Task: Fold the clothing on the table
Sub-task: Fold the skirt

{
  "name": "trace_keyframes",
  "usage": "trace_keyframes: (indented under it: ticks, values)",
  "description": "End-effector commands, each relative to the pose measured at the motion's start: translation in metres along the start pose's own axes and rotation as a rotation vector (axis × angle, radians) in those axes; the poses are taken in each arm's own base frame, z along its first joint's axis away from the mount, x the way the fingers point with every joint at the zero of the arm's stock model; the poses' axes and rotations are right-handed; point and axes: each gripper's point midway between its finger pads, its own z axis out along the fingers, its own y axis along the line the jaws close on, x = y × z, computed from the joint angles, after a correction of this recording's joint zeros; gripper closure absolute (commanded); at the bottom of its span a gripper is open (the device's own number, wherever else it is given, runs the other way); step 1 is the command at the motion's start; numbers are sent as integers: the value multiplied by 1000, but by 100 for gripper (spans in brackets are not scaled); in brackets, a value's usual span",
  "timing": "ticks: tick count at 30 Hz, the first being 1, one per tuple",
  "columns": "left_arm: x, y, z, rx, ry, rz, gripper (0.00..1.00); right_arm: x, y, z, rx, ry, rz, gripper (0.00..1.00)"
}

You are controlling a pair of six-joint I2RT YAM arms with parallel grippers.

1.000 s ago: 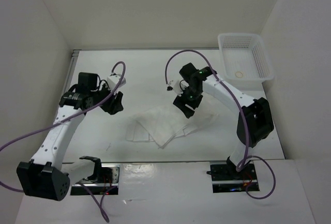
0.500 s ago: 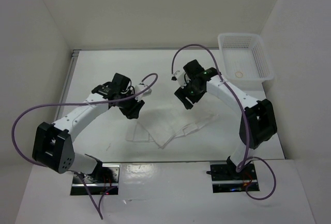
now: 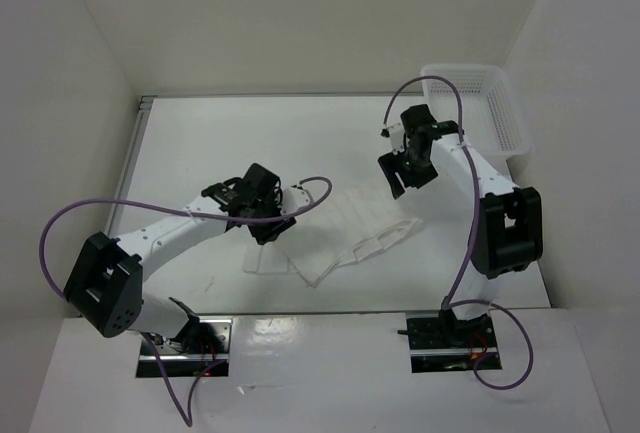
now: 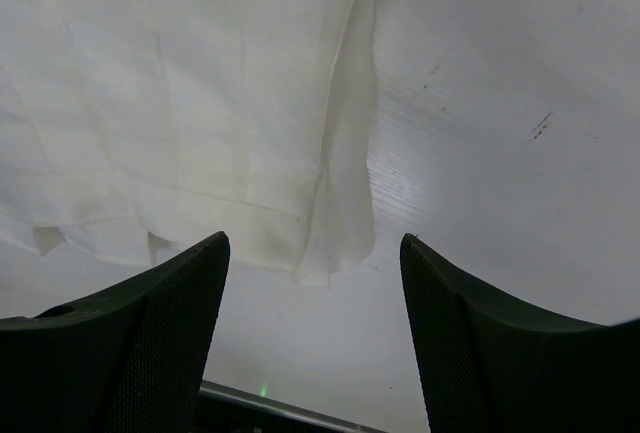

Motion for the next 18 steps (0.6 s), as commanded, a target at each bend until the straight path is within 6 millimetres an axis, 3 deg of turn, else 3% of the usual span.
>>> trace_keyframes:
  ticks: [1, 4, 8, 13, 18]
  values:
    - [1, 14, 3, -74, -5, 46, 49, 6, 7, 1, -25, 53, 27, 26]
    - [7, 18, 7, -100, 11, 65, 50, 11, 7, 0, -21, 84, 39, 26]
    - [18, 15, 10, -102, 29, 63, 50, 32, 6, 13, -22, 201, 44, 28]
    - [12, 17, 8, -115, 4, 57, 50, 45, 6, 13, -12, 248, 44, 28]
    - [14, 17, 10, -115, 4, 57, 50, 72, -5, 15, 55, 342, 12, 28]
